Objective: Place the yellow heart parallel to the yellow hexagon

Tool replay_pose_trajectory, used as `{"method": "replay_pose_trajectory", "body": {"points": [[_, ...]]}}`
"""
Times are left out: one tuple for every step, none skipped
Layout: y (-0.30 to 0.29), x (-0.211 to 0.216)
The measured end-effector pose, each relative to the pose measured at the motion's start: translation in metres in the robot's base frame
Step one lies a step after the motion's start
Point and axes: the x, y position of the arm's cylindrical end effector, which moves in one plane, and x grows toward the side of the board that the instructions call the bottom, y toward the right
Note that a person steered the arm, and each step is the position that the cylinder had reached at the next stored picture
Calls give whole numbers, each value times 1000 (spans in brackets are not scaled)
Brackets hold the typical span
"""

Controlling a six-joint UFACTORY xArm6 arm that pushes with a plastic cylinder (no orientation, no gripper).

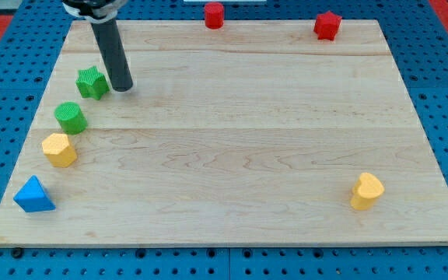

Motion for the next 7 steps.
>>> {"method": "replay_pose_trajectory", "body": {"points": [[-25, -10], [-12, 4], [35, 31], [77, 58], [129, 93], [158, 140], [181, 196]]}}
